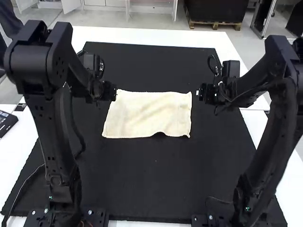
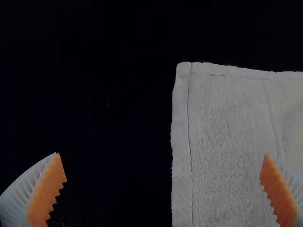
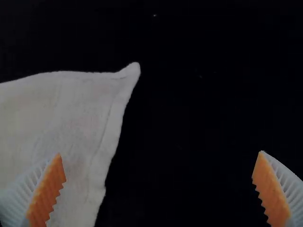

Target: Fold the towel.

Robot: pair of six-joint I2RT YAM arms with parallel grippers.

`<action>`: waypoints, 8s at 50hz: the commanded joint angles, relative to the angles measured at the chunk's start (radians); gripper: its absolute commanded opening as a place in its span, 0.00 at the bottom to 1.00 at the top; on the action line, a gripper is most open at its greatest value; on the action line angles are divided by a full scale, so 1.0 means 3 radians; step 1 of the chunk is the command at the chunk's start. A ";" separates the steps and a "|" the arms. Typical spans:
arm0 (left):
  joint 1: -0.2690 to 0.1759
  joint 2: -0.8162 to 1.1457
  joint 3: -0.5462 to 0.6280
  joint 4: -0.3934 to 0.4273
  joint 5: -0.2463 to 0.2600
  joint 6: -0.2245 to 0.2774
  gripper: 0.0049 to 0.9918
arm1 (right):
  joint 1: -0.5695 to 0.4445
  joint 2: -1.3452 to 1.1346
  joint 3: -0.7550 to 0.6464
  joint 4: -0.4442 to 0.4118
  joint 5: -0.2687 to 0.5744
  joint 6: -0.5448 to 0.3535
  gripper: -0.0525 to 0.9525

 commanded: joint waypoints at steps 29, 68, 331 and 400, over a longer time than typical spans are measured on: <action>-0.0028 0.0509 0.0378 0.0165 0.0062 0.0102 0.97 | 0.0286 0.0742 0.0598 0.0019 -0.0167 -0.0006 0.96; -0.0028 0.0933 0.0639 0.0190 0.0062 0.0127 0.95 | 0.0409 0.1248 0.0854 0.0132 -0.0070 -0.0001 0.96; 0.0994 -0.1940 -0.1417 0.0124 0.0522 0.0403 0.98 | 0.0511 0.0195 -0.0440 -0.0068 -0.0592 -0.0093 0.94; 0.1015 -0.1946 -0.1442 0.0144 0.0501 0.0403 0.98 | 0.1253 -0.0163 0.0378 -0.0671 -0.1175 0.0265 0.06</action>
